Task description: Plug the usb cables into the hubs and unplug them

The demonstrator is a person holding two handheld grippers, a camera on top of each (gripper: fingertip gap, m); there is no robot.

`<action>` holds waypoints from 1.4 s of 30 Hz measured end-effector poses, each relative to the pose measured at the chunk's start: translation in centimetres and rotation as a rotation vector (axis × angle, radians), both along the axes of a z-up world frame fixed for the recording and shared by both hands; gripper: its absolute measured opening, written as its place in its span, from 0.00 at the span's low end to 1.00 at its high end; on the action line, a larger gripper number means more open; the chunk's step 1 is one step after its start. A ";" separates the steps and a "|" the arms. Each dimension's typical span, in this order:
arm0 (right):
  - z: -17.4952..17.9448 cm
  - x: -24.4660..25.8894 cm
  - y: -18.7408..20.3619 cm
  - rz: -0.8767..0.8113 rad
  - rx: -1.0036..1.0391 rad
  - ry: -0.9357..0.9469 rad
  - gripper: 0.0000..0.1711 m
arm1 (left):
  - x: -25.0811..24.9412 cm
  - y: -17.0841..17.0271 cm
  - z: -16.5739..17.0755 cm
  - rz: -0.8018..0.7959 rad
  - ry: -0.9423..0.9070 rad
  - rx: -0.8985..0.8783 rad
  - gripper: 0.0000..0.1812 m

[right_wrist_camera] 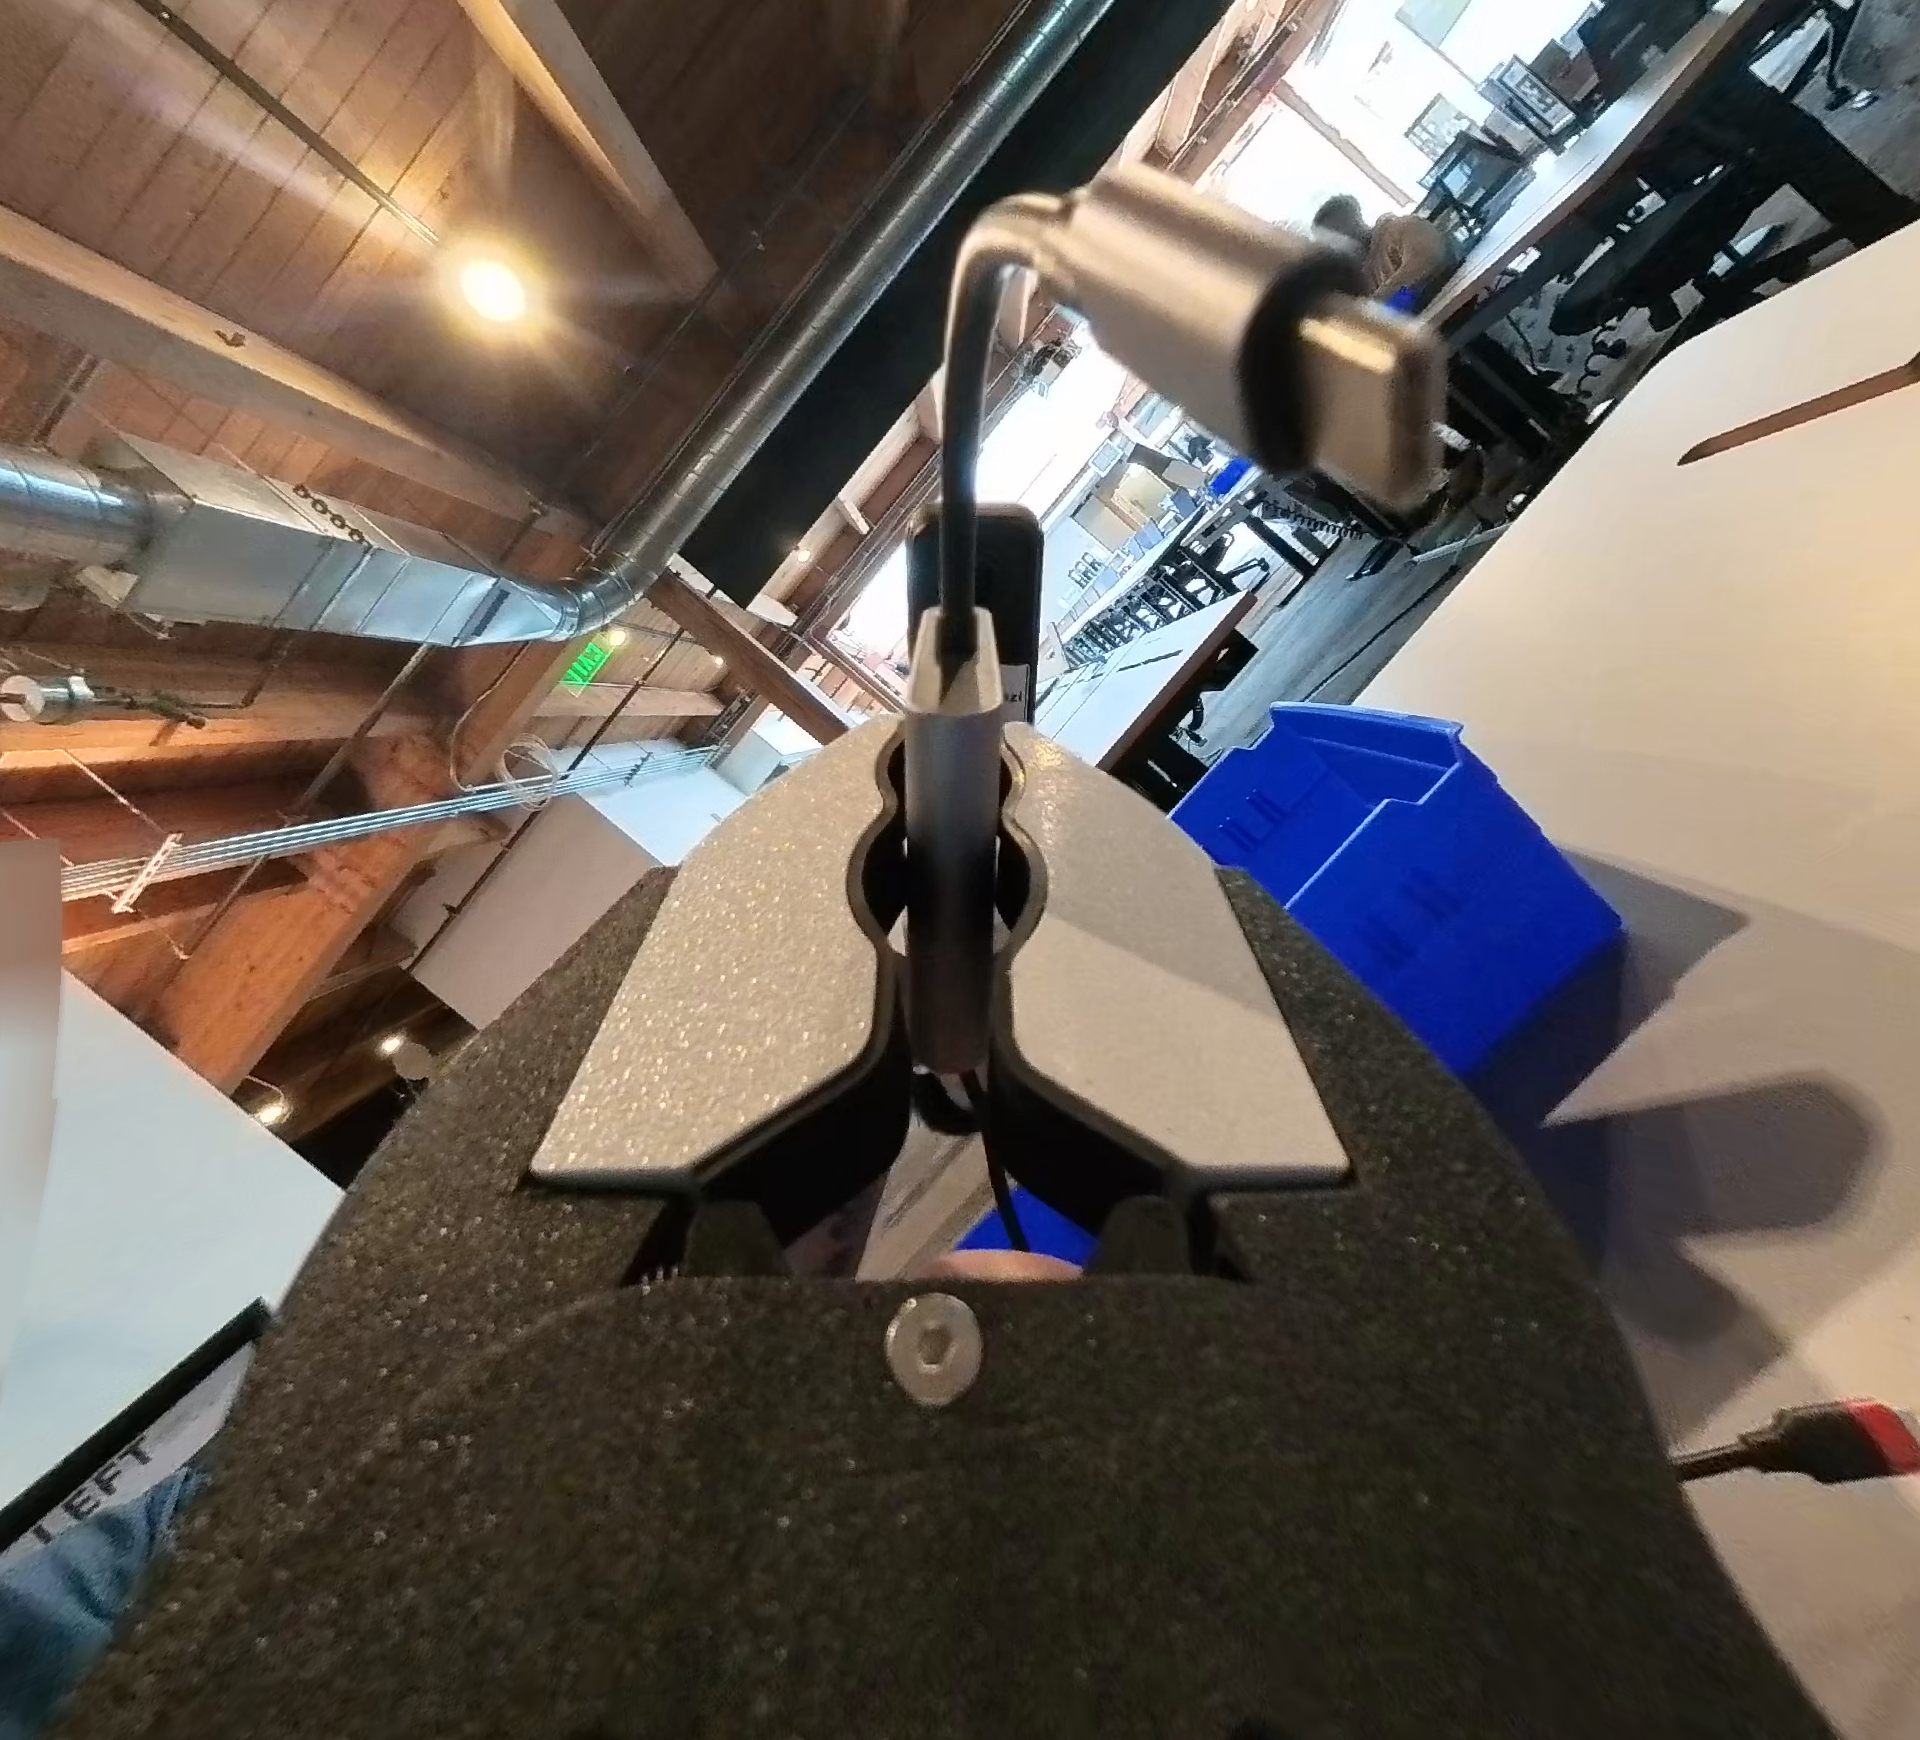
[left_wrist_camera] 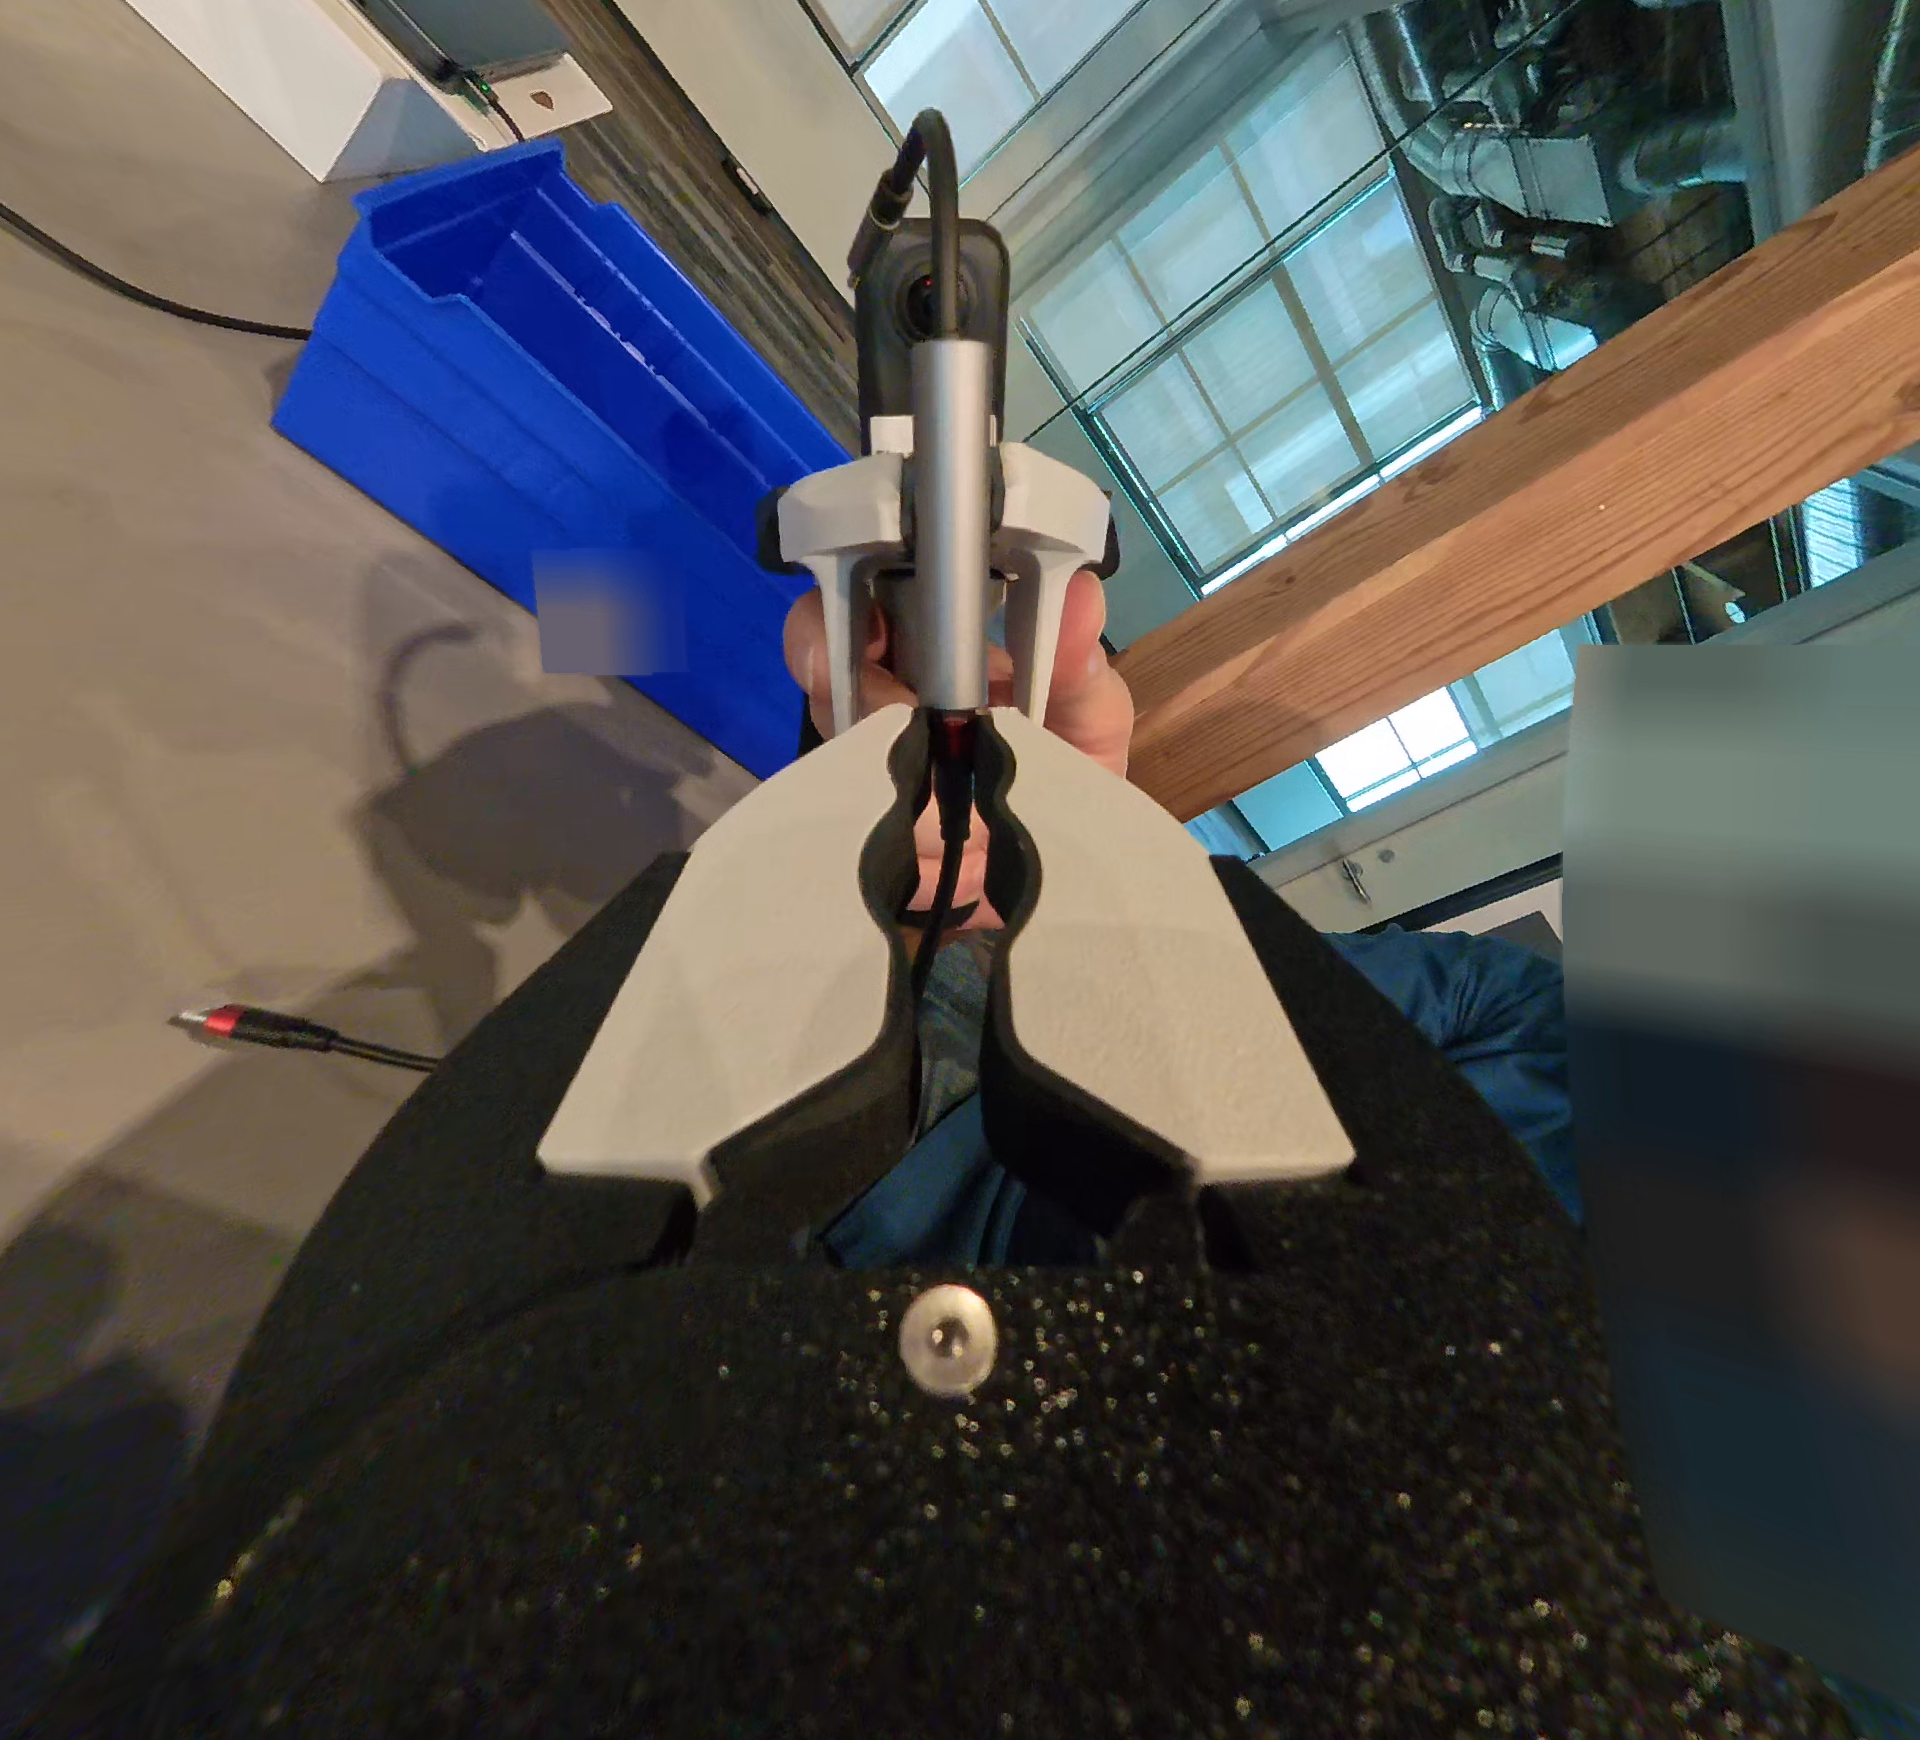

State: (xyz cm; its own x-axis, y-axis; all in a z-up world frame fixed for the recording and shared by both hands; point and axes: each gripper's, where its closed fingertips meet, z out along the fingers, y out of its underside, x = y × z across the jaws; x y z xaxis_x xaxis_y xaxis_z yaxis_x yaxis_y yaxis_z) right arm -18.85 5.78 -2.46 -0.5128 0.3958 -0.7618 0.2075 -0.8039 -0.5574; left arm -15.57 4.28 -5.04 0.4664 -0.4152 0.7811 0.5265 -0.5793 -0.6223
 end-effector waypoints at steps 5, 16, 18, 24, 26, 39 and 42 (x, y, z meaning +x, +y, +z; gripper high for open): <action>0.0 0.0 0.0 0.006 -0.024 0.004 0.07 | 0.0 0.0 0.0 0.006 -0.015 0.010 0.04; -0.3 -0.4 -0.1 -0.018 -0.067 0.017 0.07 | -0.2 -0.2 -0.3 0.065 -0.074 0.049 0.04; -0.3 -0.5 -0.2 -0.027 -0.067 0.017 0.07 | -0.2 -0.2 -0.4 0.072 -0.072 0.050 0.04; 0.1 -0.6 -0.1 -0.055 -0.075 0.025 0.07 | -0.1 -0.2 0.0 0.098 -0.080 0.069 0.04; 0.0 -0.6 -0.2 -0.063 -0.068 0.021 0.07 | -0.1 -0.2 -0.1 0.103 -0.082 0.069 0.04; 0.1 -0.6 -0.2 -0.070 -0.078 0.021 0.06 | 0.1 -0.2 -0.2 0.135 -0.062 0.084 0.05; 0.2 -0.6 -0.1 -0.075 -0.082 0.026 0.06 | 0.3 -0.1 -0.1 0.134 -0.070 0.086 0.04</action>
State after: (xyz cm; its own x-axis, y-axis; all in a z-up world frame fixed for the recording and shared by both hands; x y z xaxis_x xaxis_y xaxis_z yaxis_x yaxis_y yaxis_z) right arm -19.45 5.65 -2.23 -0.5041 0.3711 -0.7798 0.1313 -0.8595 -0.4939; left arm -15.24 4.22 -5.18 0.4677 -0.4192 0.7782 0.6395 -0.4472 -0.6253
